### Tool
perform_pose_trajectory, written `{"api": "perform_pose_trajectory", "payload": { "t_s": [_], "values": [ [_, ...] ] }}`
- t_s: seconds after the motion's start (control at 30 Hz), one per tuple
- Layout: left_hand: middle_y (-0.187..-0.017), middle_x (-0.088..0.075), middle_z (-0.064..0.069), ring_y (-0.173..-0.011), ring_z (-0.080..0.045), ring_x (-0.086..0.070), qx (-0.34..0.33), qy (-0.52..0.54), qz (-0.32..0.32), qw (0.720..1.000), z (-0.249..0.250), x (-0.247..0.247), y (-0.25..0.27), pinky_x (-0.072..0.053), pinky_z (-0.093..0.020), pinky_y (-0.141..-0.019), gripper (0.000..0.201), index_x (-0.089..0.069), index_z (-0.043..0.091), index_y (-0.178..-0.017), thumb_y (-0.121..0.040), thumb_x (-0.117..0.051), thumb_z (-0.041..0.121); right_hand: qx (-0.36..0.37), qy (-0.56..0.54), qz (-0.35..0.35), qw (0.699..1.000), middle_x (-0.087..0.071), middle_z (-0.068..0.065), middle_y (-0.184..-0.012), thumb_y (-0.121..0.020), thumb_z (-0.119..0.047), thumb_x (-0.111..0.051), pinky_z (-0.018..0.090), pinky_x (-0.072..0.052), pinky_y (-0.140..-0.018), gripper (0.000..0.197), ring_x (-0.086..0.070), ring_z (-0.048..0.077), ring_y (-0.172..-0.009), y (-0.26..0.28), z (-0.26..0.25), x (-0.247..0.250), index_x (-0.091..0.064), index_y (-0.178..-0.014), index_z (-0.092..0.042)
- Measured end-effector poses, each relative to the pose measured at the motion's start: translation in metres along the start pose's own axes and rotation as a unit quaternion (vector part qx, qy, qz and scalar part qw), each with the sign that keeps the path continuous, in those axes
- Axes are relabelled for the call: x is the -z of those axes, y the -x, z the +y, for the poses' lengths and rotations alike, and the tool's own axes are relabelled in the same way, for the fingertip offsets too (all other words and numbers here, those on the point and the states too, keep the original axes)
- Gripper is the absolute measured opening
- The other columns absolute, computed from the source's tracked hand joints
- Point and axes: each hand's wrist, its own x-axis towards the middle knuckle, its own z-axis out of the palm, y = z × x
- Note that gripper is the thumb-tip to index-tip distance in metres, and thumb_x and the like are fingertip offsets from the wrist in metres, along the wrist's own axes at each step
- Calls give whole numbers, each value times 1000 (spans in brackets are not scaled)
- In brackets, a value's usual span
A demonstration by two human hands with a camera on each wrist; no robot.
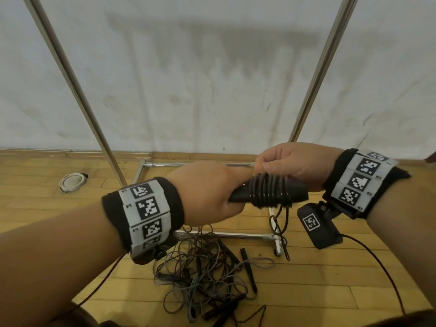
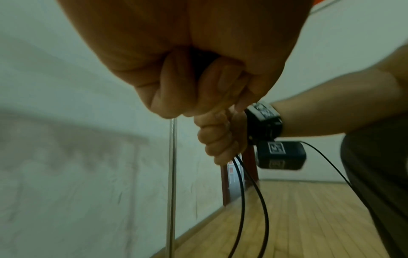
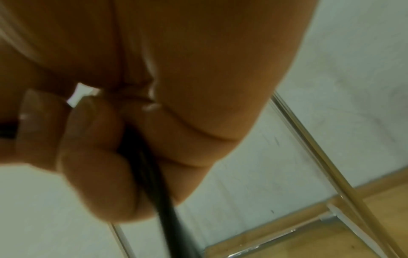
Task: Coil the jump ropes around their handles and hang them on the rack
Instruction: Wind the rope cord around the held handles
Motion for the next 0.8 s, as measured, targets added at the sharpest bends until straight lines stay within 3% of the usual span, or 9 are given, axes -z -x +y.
{"api": "perform_pose_trajectory", "payload": {
  "t_s": [0.1, 0.17, 0.2, 0.3, 0.37, 0.43, 0.57, 0.67, 0.8],
  "values": [
    [-68, -60, 11, -68, 2, -61, 39, 75, 79, 993, -6, 10, -1, -42, -6, -61, 17, -59, 38, -98, -87, -49, 45, 1, -68, 2, 998, -49, 4, -61, -97, -22, -58, 28, -31, -53, 25, -42, 14, -51, -7, 6, -7, -70, -77, -14],
    [-62, -57, 10, -65, 9, -58, 76, 91, 147, 982, -15, 12, -7, -40, -5, -57, 9, -55, 36, -84, -93, -55, 37, 13, -135, 18, 991, -35, -1, -58, -100, -37, -53, 30, -21, -51, 34, -29, 12, -49, -16, 10, -17, -59, -76, -14],
    [-62, -56, 10, -62, 8, -58, 103, 88, 177, 975, -21, 13, -12, -40, -7, -53, 17, -52, 35, -79, -95, -58, 32, 16, -156, 40, 987, -32, -3, -58, -102, -43, -50, 31, -19, -51, 38, -26, 12, -48, -21, 12, -23, -55, -76, -16],
    [-64, -56, 7, -52, -7, -54, 202, 66, 196, 957, -44, 15, -26, -33, -17, -44, 24, -49, 32, -75, -97, -58, 27, -5, -136, 114, 984, -30, -1, -60, -106, -49, -43, 32, -17, -49, 43, -23, 14, -50, -34, 13, -44, -56, -81, -17],
    [-69, -57, 5, -56, -10, -52, 255, 37, 161, 953, -63, 14, -32, -33, -25, -49, 22, -50, 29, -76, -97, -57, 27, -36, -49, 147, 987, -34, 0, -60, -108, -47, -41, 31, -18, -48, 43, -25, 15, -49, -40, 12, -58, -57, -85, -14],
    [-74, -59, 3, -62, -12, -54, 287, -7, 112, 951, -78, 9, -36, -33, -27, -51, 21, -51, 28, -78, -98, -56, 27, -47, 137, 177, 974, -41, -1, -59, -109, -45, -39, 29, -26, -47, 44, -33, 13, -47, -40, 7, -67, -58, -85, -12],
    [-77, -60, 5, -64, -12, -56, 308, -121, 29, 943, -88, -12, -40, -35, -27, -50, 15, -52, 29, -84, -98, -55, 28, -35, 467, 157, 869, -64, 0, -78, -108, -41, -40, 32, -47, -63, 40, -58, 16, -70, -30, -12, -72, -67, -94, -14],
    [-74, -60, 7, -61, -11, -55, 290, -199, -28, 936, -81, -34, -43, -34, -27, -47, 13, -54, 32, -85, -98, -55, 28, -40, 577, 116, 807, -65, -1, -85, -107, -39, -44, 36, -53, -73, 32, -60, 17, -77, -19, -26, -72, -68, -98, -19],
    [-76, -57, 8, -61, -9, -50, 215, -231, -117, 942, -66, -51, -41, -30, -25, -48, 11, -49, 31, -92, -101, -56, 30, -21, 617, 121, 778, -64, -7, -84, -103, -40, -50, 31, -50, -73, 25, -58, 13, -78, -6, -39, -63, -70, -98, -25]
  ]
}}
